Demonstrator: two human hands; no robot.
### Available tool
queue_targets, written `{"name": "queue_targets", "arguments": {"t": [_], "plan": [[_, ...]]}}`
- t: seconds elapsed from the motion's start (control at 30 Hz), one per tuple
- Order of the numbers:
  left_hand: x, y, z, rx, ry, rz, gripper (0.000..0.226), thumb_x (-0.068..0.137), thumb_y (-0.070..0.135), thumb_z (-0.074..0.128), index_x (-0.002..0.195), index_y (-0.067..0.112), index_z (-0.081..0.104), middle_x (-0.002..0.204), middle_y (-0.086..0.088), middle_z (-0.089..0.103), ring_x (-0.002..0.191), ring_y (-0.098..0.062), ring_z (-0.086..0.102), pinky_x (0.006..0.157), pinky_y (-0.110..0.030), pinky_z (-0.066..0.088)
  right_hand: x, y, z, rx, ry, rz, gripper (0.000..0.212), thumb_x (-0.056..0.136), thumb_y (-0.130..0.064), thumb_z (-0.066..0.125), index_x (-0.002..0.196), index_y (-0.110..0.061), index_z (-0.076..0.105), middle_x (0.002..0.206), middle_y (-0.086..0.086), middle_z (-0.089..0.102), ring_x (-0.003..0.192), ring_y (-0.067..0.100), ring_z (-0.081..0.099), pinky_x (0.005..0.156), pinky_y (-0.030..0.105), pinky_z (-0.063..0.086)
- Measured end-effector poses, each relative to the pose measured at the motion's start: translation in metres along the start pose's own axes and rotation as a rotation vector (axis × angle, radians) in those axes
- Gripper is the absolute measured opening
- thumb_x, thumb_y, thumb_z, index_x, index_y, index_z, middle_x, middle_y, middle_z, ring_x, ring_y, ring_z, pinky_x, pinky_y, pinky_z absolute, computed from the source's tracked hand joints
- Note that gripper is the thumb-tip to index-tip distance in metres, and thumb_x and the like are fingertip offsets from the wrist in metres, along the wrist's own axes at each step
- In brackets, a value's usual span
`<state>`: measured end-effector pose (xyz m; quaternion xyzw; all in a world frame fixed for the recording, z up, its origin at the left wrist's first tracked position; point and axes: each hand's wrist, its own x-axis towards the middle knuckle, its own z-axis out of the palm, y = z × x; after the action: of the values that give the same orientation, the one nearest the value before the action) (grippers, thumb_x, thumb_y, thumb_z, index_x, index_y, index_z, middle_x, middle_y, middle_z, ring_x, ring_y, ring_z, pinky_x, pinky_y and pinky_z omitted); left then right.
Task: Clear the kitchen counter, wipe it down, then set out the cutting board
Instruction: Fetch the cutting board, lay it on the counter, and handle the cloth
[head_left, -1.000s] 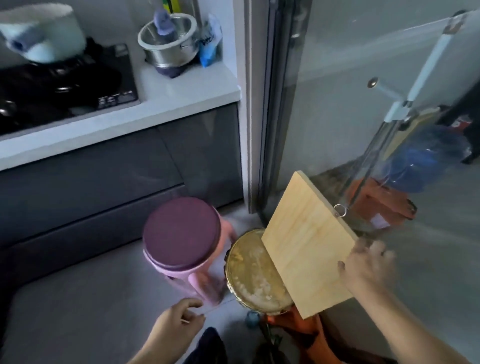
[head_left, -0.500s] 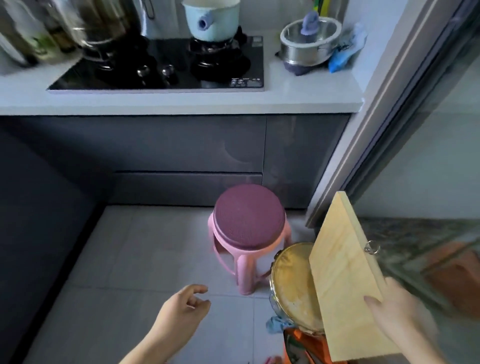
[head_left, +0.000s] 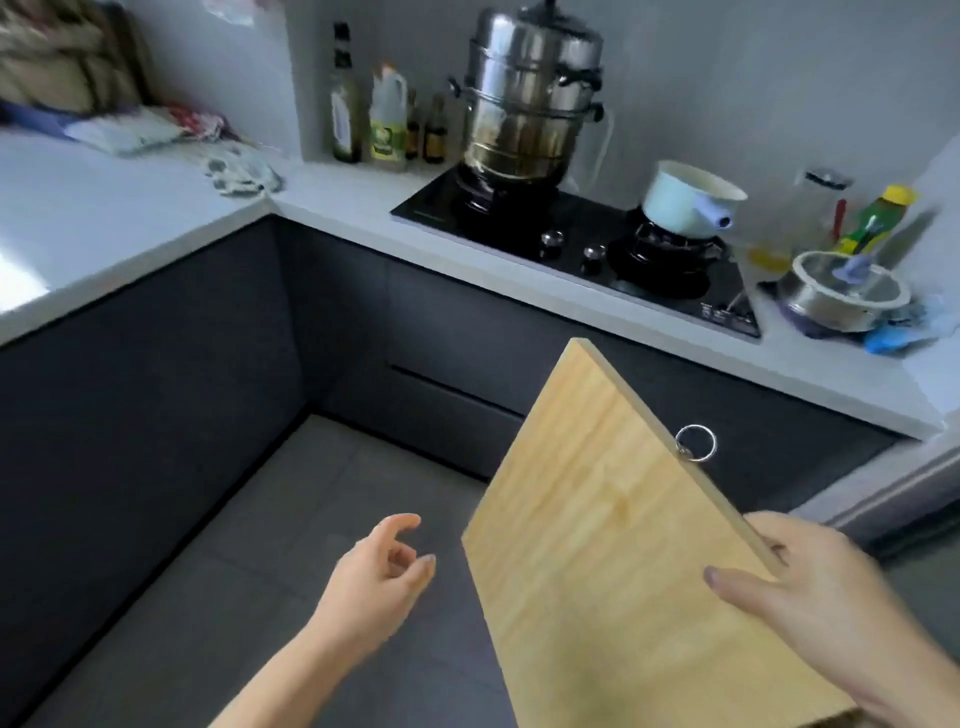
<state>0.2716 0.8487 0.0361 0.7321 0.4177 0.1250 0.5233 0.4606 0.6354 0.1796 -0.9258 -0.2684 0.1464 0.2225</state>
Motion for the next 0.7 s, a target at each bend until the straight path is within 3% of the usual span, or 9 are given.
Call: {"name": "queue_targets", "arguments": {"t": [0.13, 0.2, 0.27, 0.4, 0.47, 0.53, 0.6, 0.7], "plan": [[0.012, -0.032, -0.083, -0.057, 0.168, -0.126, 0.054, 0.083, 0.037, 0.056, 0.131, 0.035, 0.033, 0.119, 0.002, 0.05, 0.104, -0.012, 0.053, 0.073, -0.024, 0.045, 0.023, -0.107, 0.037, 0.172, -0.07, -0.171, 0.009, 0.069, -0.019, 0.077, 0.071, -0.021, 0.068, 0.066, 0.003, 0.073, 0.066, 0.029, 0.068, 0.068, 0.048, 0.056], [0.021, -0.044, -0.122, -0.087, 0.281, -0.178, 0.06, 0.082, 0.039, 0.057, 0.135, 0.033, 0.028, 0.133, -0.005, 0.043, 0.116, -0.017, 0.047, 0.084, -0.03, 0.043, 0.04, -0.152, 0.051, 0.297, -0.108, -0.218, 0.014, 0.067, -0.018, 0.079, 0.075, -0.026, 0.07, 0.067, 0.002, 0.074, 0.063, 0.028, 0.07, 0.065, 0.048, 0.057], [0.033, -0.048, -0.159, -0.105, 0.374, -0.204, 0.066, 0.08, 0.041, 0.06, 0.136, 0.032, 0.026, 0.14, -0.008, 0.035, 0.115, -0.015, 0.047, 0.091, -0.034, 0.04, 0.062, -0.193, 0.06, 0.42, -0.167, -0.279, 0.025, 0.063, -0.021, 0.08, 0.079, -0.037, 0.07, 0.07, -0.004, 0.076, 0.06, 0.02, 0.072, 0.062, 0.044, 0.059], [0.068, -0.045, -0.234, -0.052, 0.539, -0.235, 0.079, 0.073, 0.051, 0.064, 0.138, 0.033, 0.021, 0.145, -0.01, 0.027, 0.13, -0.026, 0.031, 0.104, -0.043, 0.032, 0.125, -0.262, 0.074, 0.649, -0.314, -0.349, 0.048, 0.037, -0.039, 0.084, 0.084, -0.038, 0.071, 0.077, -0.002, 0.077, 0.064, 0.024, 0.073, 0.055, 0.04, 0.058], [0.092, -0.043, -0.281, -0.029, 0.736, -0.243, 0.088, 0.069, 0.054, 0.067, 0.139, 0.034, 0.018, 0.146, -0.01, 0.024, 0.134, -0.029, 0.023, 0.106, -0.047, 0.028, 0.174, -0.309, 0.088, 0.749, -0.421, -0.384, 0.069, 0.02, -0.047, 0.091, 0.085, -0.036, 0.071, 0.078, 0.004, 0.077, 0.067, 0.03, 0.073, 0.055, 0.045, 0.057], [0.103, -0.042, -0.309, -0.029, 0.796, -0.306, 0.097, 0.064, 0.055, 0.071, 0.14, 0.035, 0.014, 0.147, -0.011, 0.023, 0.135, -0.029, 0.021, 0.107, -0.049, 0.029, 0.211, -0.332, 0.101, 0.826, -0.43, -0.428, 0.08, 0.014, -0.045, 0.092, 0.09, -0.028, 0.071, 0.076, 0.008, 0.077, 0.065, 0.033, 0.072, 0.052, 0.046, 0.057], [0.115, -0.045, -0.336, -0.118, 0.857, -0.307, 0.109, 0.056, 0.059, 0.074, 0.14, 0.037, 0.009, 0.148, -0.011, 0.024, 0.136, -0.028, 0.023, 0.108, -0.048, 0.029, 0.245, -0.374, 0.114, 0.885, -0.494, -0.424, 0.067, 0.03, -0.034, 0.088, 0.092, -0.015, 0.07, 0.072, 0.01, 0.076, 0.06, 0.032, 0.072, 0.045, 0.038, 0.056], [0.131, -0.049, -0.379, -0.19, 0.938, -0.295, 0.121, 0.044, 0.066, 0.075, 0.141, 0.032, 0.01, 0.148, -0.007, 0.03, 0.134, -0.027, 0.031, 0.106, -0.044, 0.03, 0.287, -0.434, 0.142, 0.938, -0.651, -0.424, 0.041, 0.049, -0.023, 0.075, 0.086, -0.009, 0.07, 0.072, 0.014, 0.076, 0.057, 0.031, 0.071, 0.043, 0.034, 0.055]]}}
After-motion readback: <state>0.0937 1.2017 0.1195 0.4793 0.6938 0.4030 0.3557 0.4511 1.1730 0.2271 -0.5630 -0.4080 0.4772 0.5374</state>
